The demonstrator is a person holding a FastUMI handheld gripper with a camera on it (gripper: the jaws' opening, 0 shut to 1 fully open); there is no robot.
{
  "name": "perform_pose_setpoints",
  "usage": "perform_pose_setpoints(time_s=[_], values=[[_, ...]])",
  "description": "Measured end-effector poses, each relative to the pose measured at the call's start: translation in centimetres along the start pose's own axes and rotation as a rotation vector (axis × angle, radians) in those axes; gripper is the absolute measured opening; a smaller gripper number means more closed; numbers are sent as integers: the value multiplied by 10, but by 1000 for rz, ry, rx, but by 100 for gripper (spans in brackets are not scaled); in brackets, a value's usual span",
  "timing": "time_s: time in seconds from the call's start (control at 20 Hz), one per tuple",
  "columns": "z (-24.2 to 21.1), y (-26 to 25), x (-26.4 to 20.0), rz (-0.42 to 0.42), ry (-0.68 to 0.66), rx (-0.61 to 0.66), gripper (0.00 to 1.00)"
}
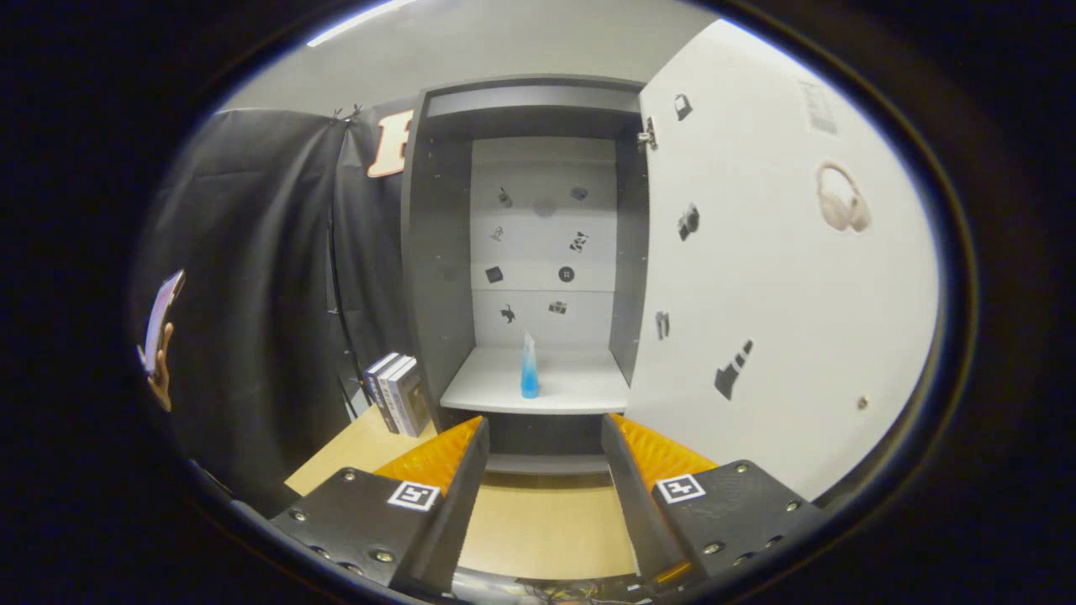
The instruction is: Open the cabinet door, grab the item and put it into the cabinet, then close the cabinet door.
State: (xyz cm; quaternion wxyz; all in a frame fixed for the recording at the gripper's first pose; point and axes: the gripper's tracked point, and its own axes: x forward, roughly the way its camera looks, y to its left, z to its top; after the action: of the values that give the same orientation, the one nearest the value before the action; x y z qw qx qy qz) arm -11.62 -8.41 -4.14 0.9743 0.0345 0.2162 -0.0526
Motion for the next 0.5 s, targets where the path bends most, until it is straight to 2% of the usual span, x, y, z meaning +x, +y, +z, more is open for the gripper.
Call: perform_pose_setpoints(time_s=[0.2,0.5], values=[[-25,-22,-33,-61,18,47,79],[-46,-80,-87,-234,21,77,79]])
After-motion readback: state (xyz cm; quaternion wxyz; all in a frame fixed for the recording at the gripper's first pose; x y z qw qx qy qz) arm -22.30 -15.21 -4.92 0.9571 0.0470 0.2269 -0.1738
